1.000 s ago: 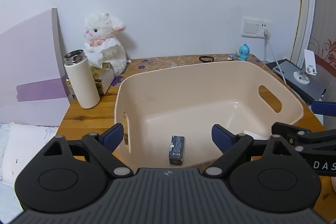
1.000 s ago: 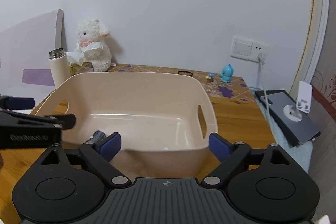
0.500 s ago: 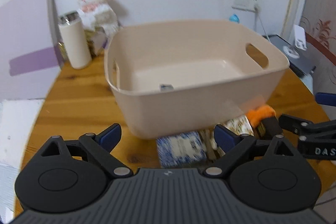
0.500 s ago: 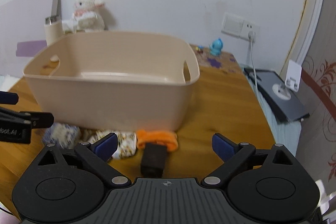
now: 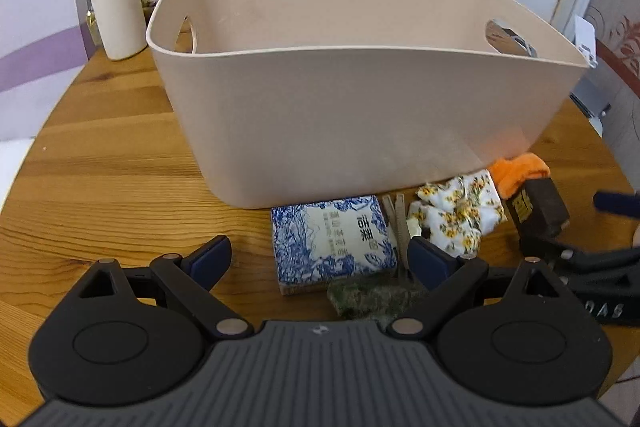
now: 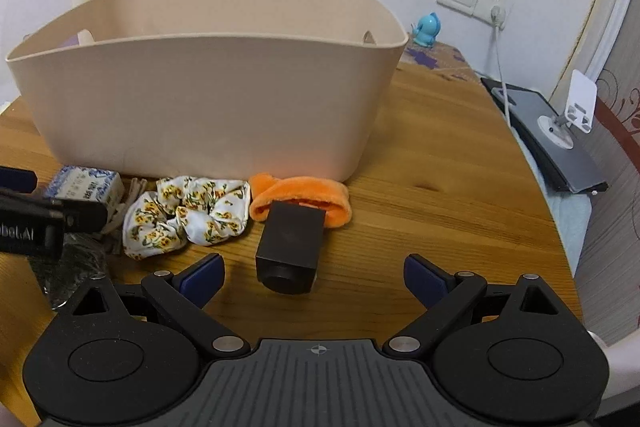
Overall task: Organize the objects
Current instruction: 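Grasp blue-and-white tea box with left gripper while right grasps black cube, drop both in basket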
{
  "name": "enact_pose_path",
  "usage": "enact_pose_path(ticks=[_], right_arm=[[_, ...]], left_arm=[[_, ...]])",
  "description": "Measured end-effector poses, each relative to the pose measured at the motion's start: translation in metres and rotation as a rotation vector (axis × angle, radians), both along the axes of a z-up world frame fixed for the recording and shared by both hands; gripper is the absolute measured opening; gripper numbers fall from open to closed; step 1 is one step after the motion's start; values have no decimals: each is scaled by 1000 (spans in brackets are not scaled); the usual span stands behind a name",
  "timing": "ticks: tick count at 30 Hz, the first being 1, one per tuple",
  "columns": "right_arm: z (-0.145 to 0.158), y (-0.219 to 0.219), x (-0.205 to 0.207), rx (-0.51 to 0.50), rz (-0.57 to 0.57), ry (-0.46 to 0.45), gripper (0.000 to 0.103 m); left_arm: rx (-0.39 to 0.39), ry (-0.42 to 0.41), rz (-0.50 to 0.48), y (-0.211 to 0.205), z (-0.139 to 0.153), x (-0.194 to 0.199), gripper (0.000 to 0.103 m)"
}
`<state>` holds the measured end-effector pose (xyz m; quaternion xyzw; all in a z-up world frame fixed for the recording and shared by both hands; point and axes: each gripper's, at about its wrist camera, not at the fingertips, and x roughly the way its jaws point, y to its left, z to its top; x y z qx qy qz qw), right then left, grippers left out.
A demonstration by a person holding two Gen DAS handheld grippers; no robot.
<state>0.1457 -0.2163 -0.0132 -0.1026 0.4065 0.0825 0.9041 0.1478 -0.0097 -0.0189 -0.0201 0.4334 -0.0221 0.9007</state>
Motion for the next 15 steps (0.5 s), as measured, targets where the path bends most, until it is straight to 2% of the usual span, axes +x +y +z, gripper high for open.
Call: enact_pose_path(ticks=[6,8,9,12,13,15], right_arm=[[-7,-6,5,15,14,16,89],[-8,-7,7,13,18,7,88],[-8,-7,7,11,21,5,87],[-6,-7,8,11,37,-4,78],[-5,-8,9,17,39,-7,73],[-4,-8,8,40,46,-4,60]], left_arm=[[2,16,38,3,-6,10,95],[12,25,46,1,-10,12,91],[32,13,39,0,-10,11,85],[60,-1,13,-3,-9,10,73],[59,-3,11,-2,-8,10,69],[54,-1,6,0,-7,9,66]])
